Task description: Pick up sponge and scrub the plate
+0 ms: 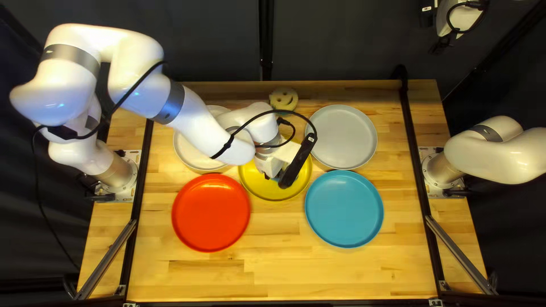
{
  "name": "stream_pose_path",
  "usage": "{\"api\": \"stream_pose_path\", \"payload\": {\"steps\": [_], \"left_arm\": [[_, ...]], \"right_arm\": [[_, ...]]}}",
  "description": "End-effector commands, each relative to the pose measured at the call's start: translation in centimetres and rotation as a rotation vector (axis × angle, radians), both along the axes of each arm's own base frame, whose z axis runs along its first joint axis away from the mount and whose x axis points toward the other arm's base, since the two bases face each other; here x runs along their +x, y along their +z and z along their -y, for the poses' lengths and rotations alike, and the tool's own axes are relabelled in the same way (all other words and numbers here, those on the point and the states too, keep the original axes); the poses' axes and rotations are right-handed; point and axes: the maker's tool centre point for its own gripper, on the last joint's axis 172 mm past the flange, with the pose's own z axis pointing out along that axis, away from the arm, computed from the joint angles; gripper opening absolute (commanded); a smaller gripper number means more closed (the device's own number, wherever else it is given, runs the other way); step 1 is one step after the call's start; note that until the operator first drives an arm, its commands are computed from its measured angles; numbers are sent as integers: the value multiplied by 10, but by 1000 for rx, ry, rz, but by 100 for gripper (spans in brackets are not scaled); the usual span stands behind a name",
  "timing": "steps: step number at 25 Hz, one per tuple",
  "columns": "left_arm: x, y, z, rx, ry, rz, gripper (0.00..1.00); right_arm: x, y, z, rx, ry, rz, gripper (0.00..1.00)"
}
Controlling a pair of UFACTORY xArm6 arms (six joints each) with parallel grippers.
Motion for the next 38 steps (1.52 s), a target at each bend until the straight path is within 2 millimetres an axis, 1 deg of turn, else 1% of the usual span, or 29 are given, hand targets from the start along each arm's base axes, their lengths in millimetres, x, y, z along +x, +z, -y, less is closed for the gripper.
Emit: {"api": "stream_pose_path", "payload": {"steps": [1, 4, 10, 11, 15, 17, 20, 24, 27, 29, 30, 34, 38], "left_arm": [[6, -1, 4, -1, -6, 5, 0], [10, -3, -7, -1, -7, 5, 0], [21, -3, -43, -2, -1, -3, 0], [22, -4, -46, -3, -1, -4, 0], [34, -5, -65, -9, -1, -14, 0], [38, -4, -70, -10, -2, -15, 0], [39, -2, -68, -8, -6, -18, 0], [29, 2, -51, -9, -5, -16, 0], [20, 8, -26, 1, -11, -11, 0], [17, 14, -13, 8, -13, -5, 0], [15, 21, -3, 16, -14, 2, 0], [13, 35, 21, 40, -21, 19, 0], [10, 54, 66, 69, -36, 57, 0]], "right_arm": [[0, 0, 0, 0, 0, 0, 100], [0, 0, 0, 0, 0, 0, 100], [0, 0, 0, 0, 0, 0, 100], [0, 0, 0, 0, 0, 0, 100], [0, 0, 0, 0, 0, 0, 100], [0, 0, 0, 0, 0, 0, 100], [0, 0, 0, 0, 0, 0, 100], [0, 0, 0, 0, 0, 0, 100], [0, 0, 0, 0, 0, 0, 100], [0, 0, 0, 0, 0, 0, 100], [0, 0, 0, 0, 0, 0, 100], [0, 0, 0, 0, 0, 0, 100], [0, 0, 0, 0, 0, 0, 100]]}}
